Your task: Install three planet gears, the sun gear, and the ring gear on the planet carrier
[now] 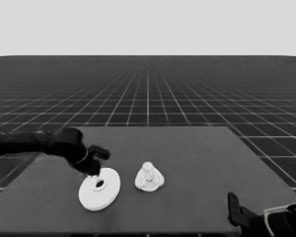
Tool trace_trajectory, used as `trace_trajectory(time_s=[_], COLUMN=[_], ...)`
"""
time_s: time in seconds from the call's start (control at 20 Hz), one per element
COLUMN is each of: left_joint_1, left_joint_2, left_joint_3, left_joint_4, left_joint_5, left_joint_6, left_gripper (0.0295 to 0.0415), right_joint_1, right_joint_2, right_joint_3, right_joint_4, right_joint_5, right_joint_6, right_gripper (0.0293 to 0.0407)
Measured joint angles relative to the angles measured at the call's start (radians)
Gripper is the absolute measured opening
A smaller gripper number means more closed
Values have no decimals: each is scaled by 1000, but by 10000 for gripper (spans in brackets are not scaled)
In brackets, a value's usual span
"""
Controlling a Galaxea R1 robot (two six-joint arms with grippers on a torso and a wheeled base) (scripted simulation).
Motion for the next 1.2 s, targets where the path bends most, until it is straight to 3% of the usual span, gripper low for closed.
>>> trace_trajectory(time_s=[0.1,0.3,0.4,0.5,0.8,0.85,1.2], left_joint_1=[16,26,179,230,253,253,253], left_joint_2=[37,59,80,95,104,104,104], left_joint_3=[-176,-280,-343,-383,-406,-406,-406], left_joint_4=[-154,-229,-92,-51,-32,-32,-32], left_joint_5=[-63,-91,-148,-173,-187,-188,-188], left_joint_6=[-84,-97,-73,-57,-48,-48,-48], left_gripper=[387,385,385,385,385,349,348], right_joint_1=[0,0,0,0,0,0,0], right_joint_2=[-1,-1,-1,-1,-1,-1,-1], right_joint_3=[1,1,1,1,1,1,1], right_joint_4=[0,0,0,0,0,0,0], right_joint_5=[0,0,0,0,0,0,0], right_joint_6=[0,-1,-1,-1,-1,-1,-1], right_gripper=[385,385,385,385,385,385,385])
